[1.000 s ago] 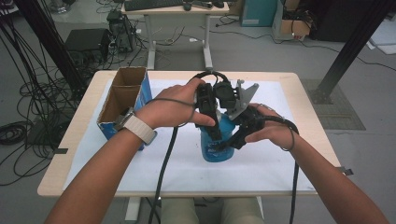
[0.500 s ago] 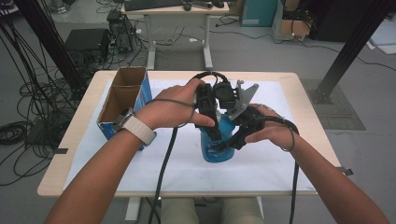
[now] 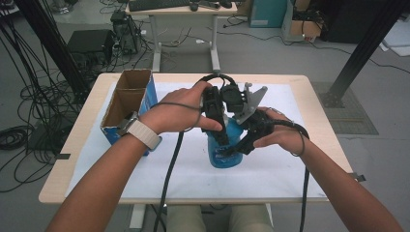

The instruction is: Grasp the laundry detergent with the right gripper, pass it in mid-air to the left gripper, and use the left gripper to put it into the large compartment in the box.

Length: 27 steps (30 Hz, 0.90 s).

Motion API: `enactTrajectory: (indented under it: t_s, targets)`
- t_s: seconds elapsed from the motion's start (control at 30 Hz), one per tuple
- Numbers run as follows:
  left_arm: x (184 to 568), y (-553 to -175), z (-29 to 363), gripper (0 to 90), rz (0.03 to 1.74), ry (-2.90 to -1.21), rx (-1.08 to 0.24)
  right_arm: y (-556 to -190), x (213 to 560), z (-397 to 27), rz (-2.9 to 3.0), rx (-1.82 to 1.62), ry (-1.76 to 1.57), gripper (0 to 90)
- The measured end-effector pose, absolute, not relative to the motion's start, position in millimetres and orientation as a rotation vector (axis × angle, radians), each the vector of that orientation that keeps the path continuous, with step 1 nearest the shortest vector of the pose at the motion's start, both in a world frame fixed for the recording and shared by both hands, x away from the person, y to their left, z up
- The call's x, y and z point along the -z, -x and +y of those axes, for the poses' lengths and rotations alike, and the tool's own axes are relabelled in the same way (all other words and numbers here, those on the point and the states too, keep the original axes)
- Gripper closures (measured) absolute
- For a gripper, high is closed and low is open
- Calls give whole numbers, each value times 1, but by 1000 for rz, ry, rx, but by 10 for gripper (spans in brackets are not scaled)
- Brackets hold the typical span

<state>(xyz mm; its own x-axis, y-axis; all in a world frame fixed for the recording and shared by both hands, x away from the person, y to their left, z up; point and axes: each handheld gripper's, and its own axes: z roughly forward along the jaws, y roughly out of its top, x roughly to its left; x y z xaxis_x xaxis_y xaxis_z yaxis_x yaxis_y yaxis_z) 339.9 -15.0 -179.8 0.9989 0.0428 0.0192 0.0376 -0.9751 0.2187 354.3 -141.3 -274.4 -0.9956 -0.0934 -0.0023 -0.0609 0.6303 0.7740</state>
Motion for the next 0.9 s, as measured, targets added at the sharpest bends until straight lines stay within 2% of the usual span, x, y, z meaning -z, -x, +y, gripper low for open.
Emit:
enactTrajectory:
  t_s: [0.9]
  targets:
    - [180, -340, -15, 371, 60, -2921, -41, -355, 274, -142, -2804, 1329, -141, 428]
